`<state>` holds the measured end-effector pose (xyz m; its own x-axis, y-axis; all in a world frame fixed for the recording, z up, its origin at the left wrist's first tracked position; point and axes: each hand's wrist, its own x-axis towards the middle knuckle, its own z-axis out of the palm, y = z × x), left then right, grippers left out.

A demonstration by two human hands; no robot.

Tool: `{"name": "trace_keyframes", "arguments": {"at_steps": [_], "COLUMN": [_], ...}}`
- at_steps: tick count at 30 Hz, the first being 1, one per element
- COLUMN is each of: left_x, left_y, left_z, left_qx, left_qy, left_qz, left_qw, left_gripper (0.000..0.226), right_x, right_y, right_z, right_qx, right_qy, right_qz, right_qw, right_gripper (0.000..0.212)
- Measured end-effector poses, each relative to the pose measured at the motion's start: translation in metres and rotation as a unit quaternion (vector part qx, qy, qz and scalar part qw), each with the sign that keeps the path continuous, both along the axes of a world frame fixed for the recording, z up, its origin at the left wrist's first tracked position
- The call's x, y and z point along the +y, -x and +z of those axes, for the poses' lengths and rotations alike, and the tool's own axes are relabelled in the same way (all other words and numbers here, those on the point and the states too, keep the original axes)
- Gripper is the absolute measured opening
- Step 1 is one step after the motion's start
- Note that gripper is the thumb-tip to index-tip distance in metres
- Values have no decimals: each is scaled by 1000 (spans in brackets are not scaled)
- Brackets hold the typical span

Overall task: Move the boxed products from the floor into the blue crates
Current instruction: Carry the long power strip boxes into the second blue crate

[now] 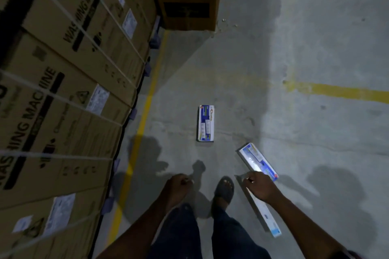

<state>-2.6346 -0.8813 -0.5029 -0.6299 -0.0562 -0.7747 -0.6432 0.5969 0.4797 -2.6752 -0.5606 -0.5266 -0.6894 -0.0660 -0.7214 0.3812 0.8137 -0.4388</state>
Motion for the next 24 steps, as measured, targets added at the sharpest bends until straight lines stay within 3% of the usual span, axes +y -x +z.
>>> {"name": "trace_keyframes", "arguments": {"at_steps": [2, 5, 8, 10, 12, 16, 21, 24], "left_x": [-3, -8, -12, -14, -15, -6, 25, 39], "left_y": [51, 121, 184, 221, 250, 280, 286, 287], "left_z": [-11, -41, -87, -125, -165, -245, -329, -392], "left_qx": [10, 2, 0, 0, -3, -15, -21, -24], "left_qy": [3, 11, 5, 5, 11, 30, 41, 42], "left_qz": [-13, -32, -39, -35, -32, -17, 13, 58], "left_qw": [1000, 999, 999, 999, 999, 999, 999, 997], "left_gripper": [44, 39, 23, 27, 34, 58, 61, 74], "right_x": [-1, -9, -18, -25, -30, -37, -32, -18], "right_y": [41, 95, 139, 160, 169, 162, 148, 147], "right_z": [-7, -22, -47, -69, -95, -160, -251, -312], "right_qx": [3, 25, 50, 64, 86, 71, 63, 63], "right_qy": [-6, -10, -18, -15, -9, 6, 8, -6], "right_qz": [-33, -58, -79, -98, -123, -203, -197, -226], "right_qw": [999, 998, 995, 993, 989, 977, 978, 972], "right_gripper": [12, 11, 14, 5, 10, 16, 27, 30]}}
